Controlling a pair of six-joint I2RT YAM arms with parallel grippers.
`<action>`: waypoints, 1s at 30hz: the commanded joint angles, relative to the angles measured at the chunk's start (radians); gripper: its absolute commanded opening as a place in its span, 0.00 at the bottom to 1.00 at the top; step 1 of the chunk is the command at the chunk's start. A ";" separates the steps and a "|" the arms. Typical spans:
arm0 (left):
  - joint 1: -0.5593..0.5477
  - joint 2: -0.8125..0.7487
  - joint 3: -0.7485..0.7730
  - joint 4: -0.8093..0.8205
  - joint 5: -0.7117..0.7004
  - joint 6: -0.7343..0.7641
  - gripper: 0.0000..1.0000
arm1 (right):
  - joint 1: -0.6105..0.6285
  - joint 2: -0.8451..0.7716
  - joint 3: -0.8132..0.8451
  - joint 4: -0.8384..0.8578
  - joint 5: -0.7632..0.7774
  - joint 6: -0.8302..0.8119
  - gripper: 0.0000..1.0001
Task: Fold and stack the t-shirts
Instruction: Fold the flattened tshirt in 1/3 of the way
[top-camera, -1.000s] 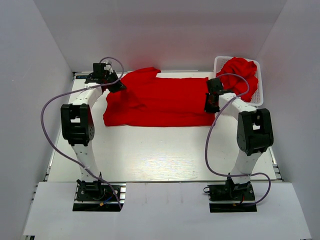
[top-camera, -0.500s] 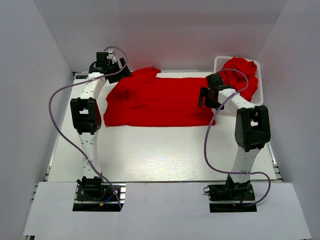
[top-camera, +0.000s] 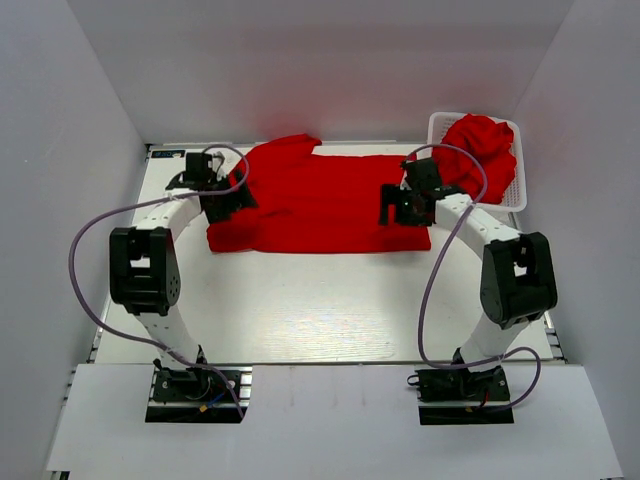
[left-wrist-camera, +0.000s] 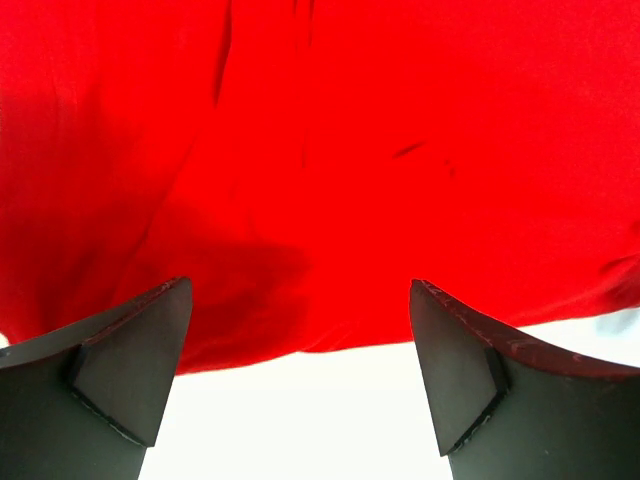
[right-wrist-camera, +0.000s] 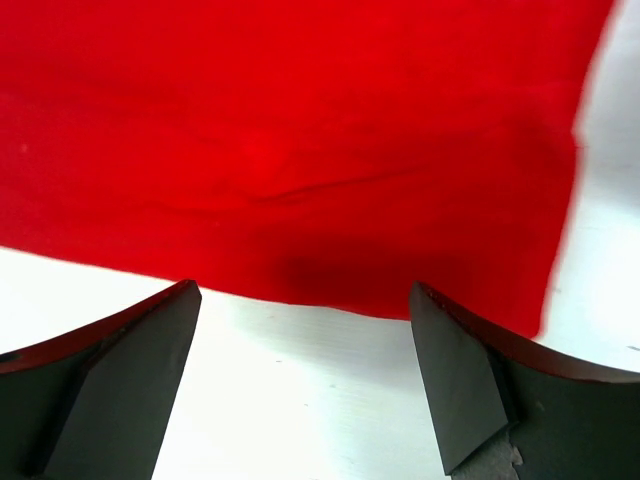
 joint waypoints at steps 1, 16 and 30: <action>-0.004 -0.051 -0.085 0.094 -0.005 -0.014 1.00 | 0.006 0.026 -0.024 0.046 -0.074 0.001 0.90; 0.026 0.017 -0.402 -0.001 -0.103 -0.123 1.00 | -0.023 0.122 -0.230 0.088 -0.068 0.151 0.90; 0.000 -0.522 -0.474 -0.266 -0.390 -0.194 1.00 | 0.054 -0.224 -0.431 0.077 -0.260 0.075 0.90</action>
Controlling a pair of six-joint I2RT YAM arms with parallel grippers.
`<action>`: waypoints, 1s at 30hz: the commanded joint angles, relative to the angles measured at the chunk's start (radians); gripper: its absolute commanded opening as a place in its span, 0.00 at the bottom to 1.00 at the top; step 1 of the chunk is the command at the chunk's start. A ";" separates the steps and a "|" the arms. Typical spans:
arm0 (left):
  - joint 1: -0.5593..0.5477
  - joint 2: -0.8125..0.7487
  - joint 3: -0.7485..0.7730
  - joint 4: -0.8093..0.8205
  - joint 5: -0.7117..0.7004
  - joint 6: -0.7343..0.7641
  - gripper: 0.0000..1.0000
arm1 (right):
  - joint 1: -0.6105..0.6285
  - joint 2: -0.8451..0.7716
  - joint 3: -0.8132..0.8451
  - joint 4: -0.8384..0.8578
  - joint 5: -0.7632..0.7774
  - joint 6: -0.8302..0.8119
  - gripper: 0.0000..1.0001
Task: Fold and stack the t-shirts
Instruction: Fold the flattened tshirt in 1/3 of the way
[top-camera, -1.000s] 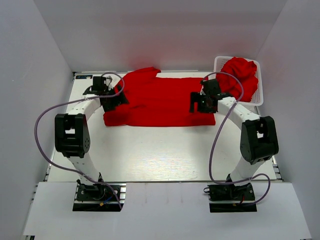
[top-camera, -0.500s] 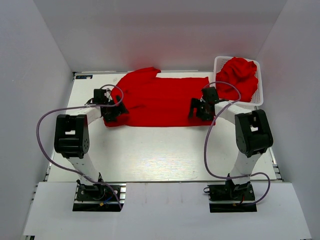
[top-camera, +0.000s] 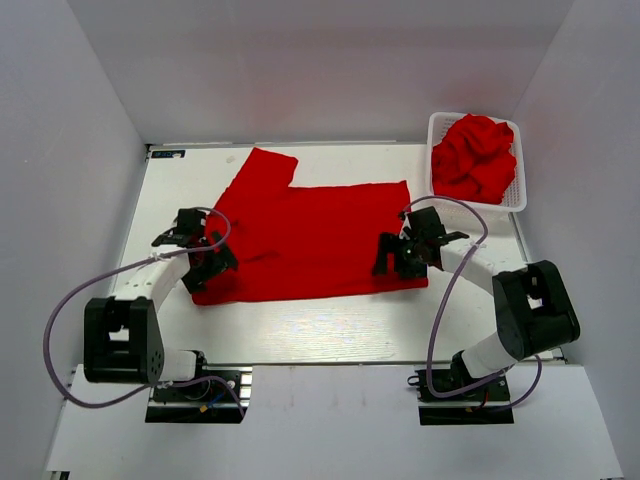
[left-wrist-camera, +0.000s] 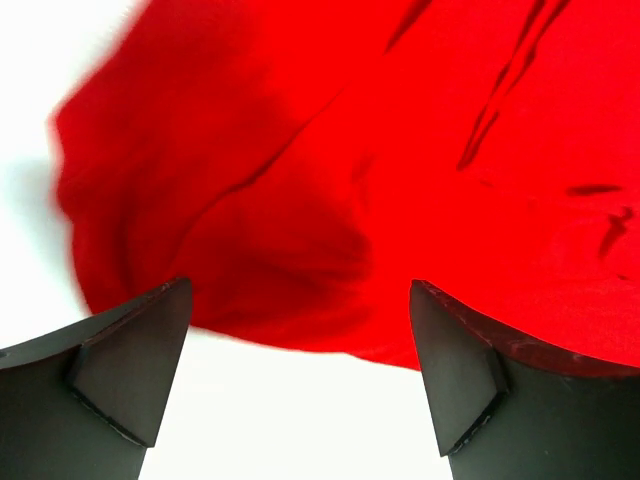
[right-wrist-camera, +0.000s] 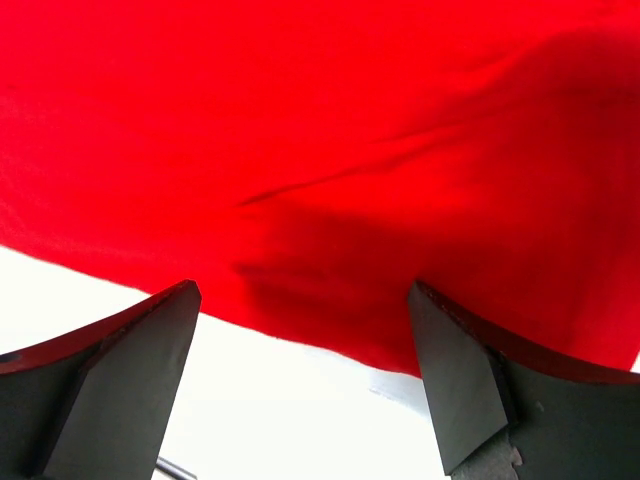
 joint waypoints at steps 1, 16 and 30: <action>-0.013 -0.072 0.089 -0.064 -0.098 0.032 1.00 | 0.007 -0.016 0.057 -0.084 -0.041 -0.056 0.90; -0.217 0.154 0.247 0.112 0.053 0.475 0.94 | -0.001 0.113 0.151 -0.125 0.022 -0.074 0.90; -0.226 0.201 0.186 0.234 0.087 0.664 0.89 | -0.004 0.142 0.162 -0.136 0.042 -0.077 0.90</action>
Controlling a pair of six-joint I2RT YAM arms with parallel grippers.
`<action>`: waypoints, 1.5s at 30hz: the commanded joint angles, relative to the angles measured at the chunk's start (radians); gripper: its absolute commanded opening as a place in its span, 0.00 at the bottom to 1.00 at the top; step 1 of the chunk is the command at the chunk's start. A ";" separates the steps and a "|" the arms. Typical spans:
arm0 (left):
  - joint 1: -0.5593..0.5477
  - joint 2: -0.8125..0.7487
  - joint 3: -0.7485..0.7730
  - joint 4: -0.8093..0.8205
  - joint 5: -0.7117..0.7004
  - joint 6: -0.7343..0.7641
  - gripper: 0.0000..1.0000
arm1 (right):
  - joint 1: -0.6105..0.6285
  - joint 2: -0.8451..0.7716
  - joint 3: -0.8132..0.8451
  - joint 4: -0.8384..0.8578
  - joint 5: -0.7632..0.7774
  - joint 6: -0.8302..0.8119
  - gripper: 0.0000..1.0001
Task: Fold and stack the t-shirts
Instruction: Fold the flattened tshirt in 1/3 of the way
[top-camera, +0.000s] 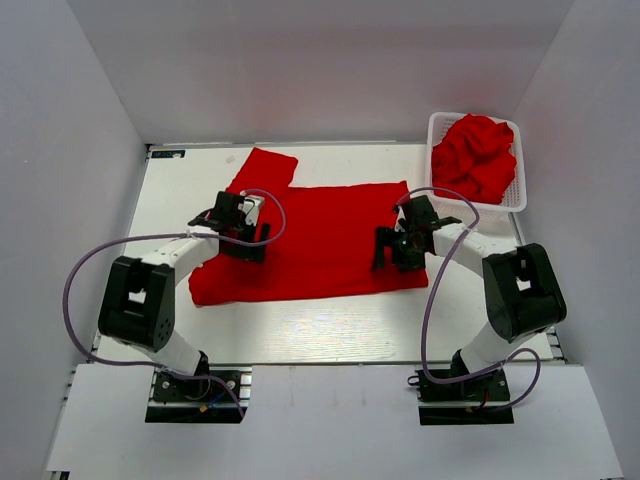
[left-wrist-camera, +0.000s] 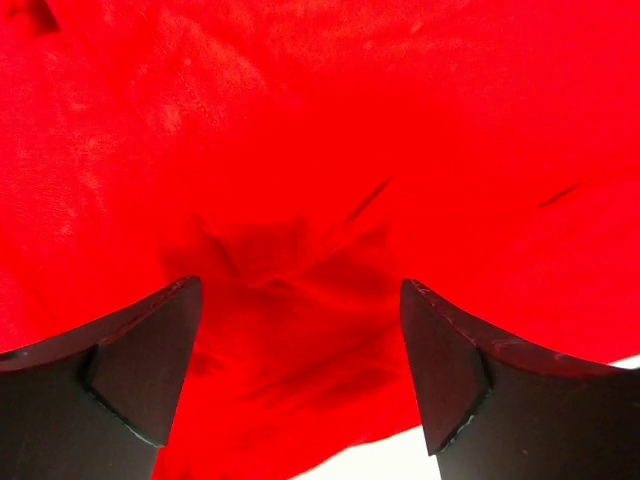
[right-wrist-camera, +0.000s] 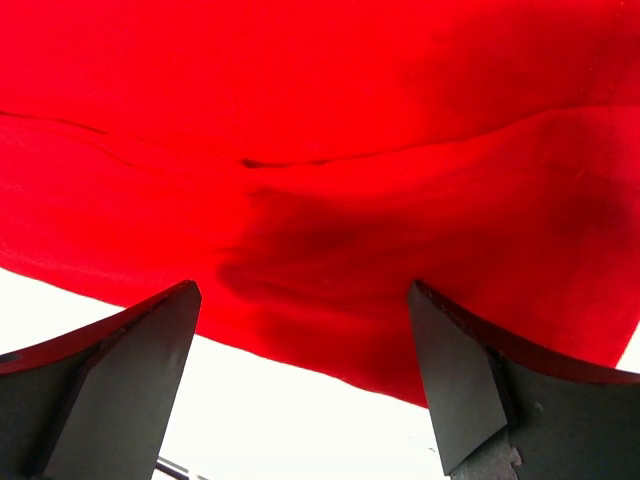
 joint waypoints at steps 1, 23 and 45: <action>-0.005 0.039 0.048 0.004 -0.027 0.050 0.89 | -0.008 0.024 0.018 -0.029 0.030 -0.011 0.90; -0.014 0.152 0.135 -0.013 -0.110 0.037 0.39 | -0.004 0.021 0.015 -0.032 0.051 0.003 0.90; -0.054 0.298 0.408 -0.070 -0.072 0.114 0.00 | -0.006 0.041 0.022 -0.021 0.065 -0.003 0.90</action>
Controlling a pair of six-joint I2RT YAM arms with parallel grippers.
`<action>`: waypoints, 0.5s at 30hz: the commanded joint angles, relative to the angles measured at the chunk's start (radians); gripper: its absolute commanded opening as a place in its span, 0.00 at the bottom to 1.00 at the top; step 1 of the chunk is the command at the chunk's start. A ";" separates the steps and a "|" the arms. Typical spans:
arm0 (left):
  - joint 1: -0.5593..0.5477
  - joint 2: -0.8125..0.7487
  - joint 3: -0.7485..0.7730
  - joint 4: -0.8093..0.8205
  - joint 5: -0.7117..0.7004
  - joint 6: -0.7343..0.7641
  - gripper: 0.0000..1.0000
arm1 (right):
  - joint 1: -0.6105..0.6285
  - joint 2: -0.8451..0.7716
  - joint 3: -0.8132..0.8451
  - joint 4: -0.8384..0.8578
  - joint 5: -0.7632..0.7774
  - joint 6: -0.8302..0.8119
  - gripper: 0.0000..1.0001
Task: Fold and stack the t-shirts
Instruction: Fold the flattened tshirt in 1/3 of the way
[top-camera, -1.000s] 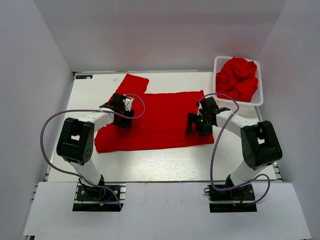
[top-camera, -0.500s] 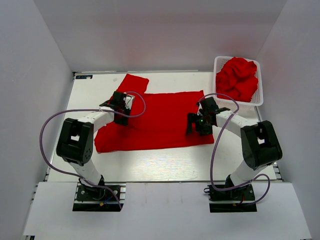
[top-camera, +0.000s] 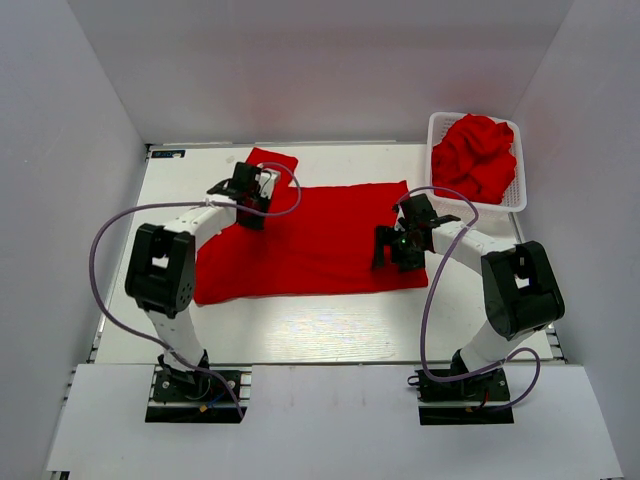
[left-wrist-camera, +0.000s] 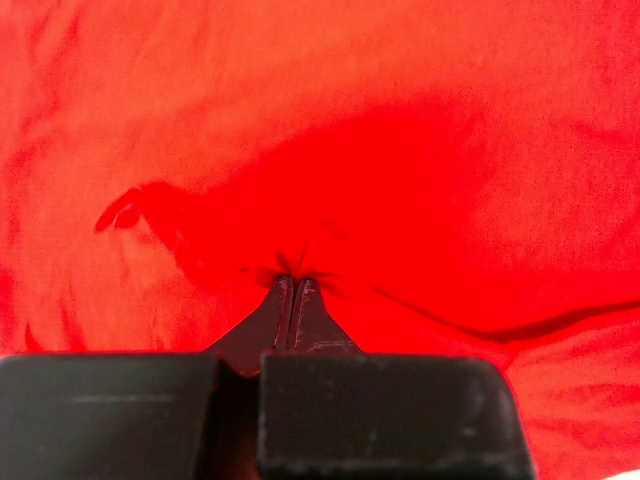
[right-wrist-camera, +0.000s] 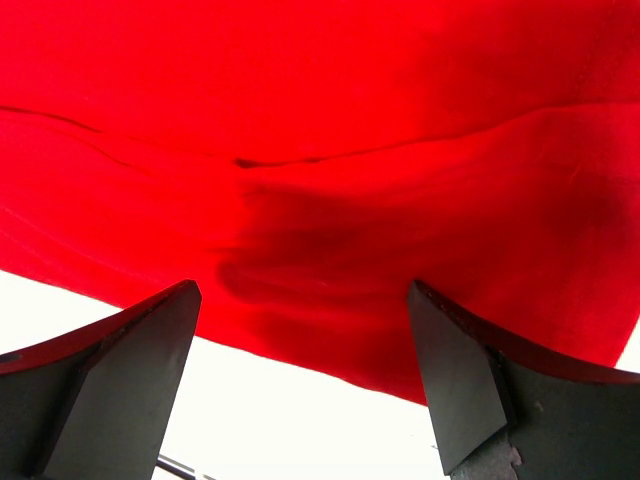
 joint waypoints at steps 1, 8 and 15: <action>-0.013 0.044 0.092 -0.022 0.026 0.063 0.00 | -0.008 0.025 0.002 0.000 0.053 -0.013 0.90; -0.052 0.179 0.224 -0.053 0.111 0.181 0.04 | -0.009 0.031 0.000 0.005 0.052 -0.013 0.90; -0.081 0.231 0.325 -0.085 0.037 0.203 0.58 | -0.008 0.020 -0.003 0.009 0.047 -0.009 0.90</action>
